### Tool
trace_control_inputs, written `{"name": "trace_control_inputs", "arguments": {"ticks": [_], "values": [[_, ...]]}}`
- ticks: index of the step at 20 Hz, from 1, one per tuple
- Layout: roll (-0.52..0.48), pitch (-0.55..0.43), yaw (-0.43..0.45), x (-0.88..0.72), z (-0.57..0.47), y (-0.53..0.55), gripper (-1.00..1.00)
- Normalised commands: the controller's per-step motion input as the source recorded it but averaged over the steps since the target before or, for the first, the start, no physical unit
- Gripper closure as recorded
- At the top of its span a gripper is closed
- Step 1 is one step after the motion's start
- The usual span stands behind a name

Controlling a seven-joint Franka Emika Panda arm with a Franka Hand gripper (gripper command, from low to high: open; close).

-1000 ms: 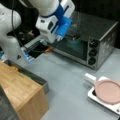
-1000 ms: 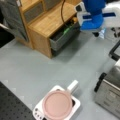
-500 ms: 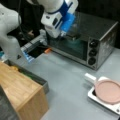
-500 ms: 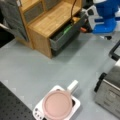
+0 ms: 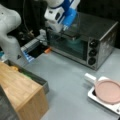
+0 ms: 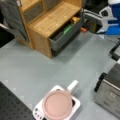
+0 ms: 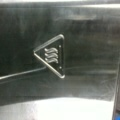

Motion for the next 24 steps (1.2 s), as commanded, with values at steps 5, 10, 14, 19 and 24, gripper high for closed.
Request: {"name": "trace_control_inputs", "arguments": {"ticks": [5,10,14,19,24], "values": [[0.181,-0.217,-0.231,-0.3,-0.36,0.02,-1.0],[0.255,-0.267,-0.186,-0.22,-0.35,0.15,-1.0],[0.157,-0.242,-0.144,-0.23,-0.32,0.18,-1.0],[0.091,-0.193,-0.112,-0.26,-0.29,0.1,-1.0],[0.125,-0.191,-0.11,-0.21,-0.28,0.02,-1.0]]}}
